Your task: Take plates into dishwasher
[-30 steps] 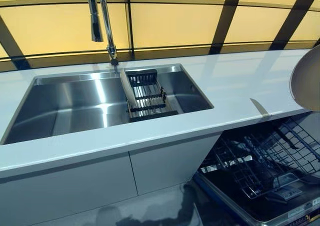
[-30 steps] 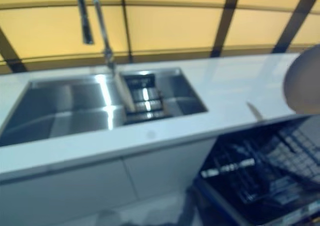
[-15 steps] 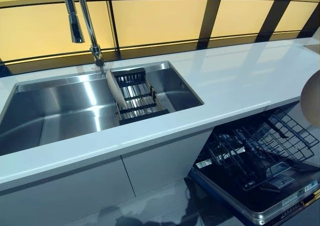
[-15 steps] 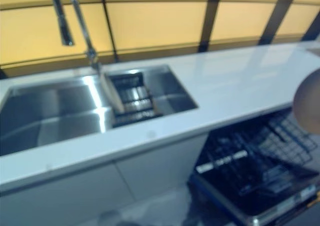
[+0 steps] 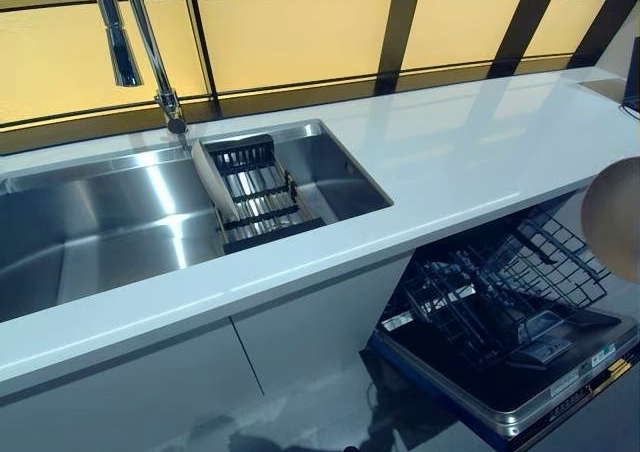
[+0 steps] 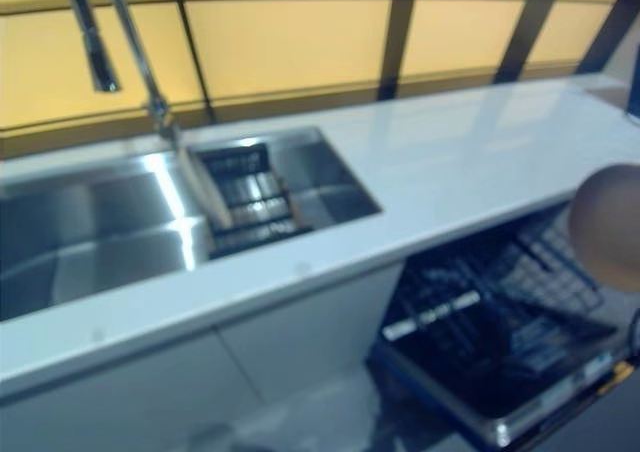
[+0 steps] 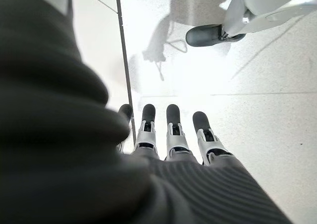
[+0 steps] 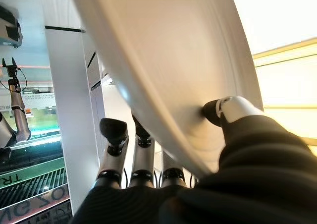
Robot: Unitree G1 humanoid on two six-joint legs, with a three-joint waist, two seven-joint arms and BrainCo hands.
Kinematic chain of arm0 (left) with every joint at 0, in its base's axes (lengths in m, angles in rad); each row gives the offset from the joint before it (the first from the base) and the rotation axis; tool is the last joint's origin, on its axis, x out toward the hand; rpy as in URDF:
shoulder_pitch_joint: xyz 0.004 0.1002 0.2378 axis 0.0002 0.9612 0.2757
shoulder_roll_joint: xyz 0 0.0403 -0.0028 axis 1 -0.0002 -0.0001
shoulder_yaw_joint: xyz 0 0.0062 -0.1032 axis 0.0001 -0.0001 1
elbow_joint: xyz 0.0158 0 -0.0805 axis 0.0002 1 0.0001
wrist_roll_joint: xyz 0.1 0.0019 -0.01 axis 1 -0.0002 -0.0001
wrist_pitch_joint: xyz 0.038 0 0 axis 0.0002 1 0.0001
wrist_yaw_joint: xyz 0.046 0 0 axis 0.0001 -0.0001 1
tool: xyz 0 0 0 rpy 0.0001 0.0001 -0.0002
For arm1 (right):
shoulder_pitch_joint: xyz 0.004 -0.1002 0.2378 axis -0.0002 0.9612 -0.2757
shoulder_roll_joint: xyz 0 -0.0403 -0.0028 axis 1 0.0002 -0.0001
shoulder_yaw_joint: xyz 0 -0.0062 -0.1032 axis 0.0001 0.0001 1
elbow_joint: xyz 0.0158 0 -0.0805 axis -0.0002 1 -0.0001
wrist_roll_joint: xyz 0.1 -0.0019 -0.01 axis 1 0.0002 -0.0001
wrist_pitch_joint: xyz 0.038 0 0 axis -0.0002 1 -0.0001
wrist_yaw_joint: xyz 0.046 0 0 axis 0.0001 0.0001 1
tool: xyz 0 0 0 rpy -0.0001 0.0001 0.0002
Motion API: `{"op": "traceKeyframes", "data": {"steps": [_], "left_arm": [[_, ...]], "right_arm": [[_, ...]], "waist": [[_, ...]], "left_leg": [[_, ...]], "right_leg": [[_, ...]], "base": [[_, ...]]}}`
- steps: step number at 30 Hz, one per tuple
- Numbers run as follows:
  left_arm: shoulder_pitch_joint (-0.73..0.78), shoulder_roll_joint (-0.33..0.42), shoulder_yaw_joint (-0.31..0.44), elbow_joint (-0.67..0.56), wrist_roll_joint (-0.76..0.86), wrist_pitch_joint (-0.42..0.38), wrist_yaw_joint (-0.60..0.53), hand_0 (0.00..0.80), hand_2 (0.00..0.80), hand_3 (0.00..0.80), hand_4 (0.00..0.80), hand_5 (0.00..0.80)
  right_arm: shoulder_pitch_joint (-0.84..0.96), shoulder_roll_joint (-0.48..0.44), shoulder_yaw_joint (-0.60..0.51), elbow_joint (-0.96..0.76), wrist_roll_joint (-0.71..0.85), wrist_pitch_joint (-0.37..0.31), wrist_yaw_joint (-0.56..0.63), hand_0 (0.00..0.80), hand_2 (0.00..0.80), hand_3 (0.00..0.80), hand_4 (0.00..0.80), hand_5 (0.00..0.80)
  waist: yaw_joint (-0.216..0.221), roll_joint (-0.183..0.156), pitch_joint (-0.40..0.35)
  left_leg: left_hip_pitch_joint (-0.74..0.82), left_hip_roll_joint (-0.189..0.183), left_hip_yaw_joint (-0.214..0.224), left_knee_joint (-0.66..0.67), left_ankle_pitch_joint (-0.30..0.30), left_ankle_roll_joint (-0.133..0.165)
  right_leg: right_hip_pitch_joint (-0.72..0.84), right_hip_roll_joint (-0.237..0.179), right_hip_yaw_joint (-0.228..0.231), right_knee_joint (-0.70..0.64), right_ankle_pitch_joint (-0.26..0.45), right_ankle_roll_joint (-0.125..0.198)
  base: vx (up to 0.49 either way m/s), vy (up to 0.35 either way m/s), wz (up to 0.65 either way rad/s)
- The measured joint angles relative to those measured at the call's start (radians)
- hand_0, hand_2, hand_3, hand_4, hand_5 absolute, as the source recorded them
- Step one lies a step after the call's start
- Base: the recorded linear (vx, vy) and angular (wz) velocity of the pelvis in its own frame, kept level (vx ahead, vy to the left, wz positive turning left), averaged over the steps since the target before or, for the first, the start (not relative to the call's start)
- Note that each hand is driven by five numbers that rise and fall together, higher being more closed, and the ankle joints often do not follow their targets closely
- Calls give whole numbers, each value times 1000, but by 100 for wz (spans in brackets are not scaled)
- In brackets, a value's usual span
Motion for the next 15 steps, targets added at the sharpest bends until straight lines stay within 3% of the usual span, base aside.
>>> {"op": "traceKeyframes", "data": {"steps": [11,15], "left_arm": [[-5,-5,0,0,1,1,-1,0,0,0,0,0],[-9,-6,-1,-3,1,1,-1,0,0,0,0,0]], "right_arm": [[-3,43,58,3,-49,22,-32,800,800,800,800,800],[-7,49,140,10,-94,25,-34,800,800,800,800,800]], "waist": [[8,31,16],[25,40,17]], "left_leg": [[-4,1,-2,3,1,-2],[-5,2,-2,3,0,0]], "right_leg": [[-3,-1,-3,0,2,-3],[-4,-2,-4,0,0,-1]], "base": [[0,0,0],[0,0,0]]}}
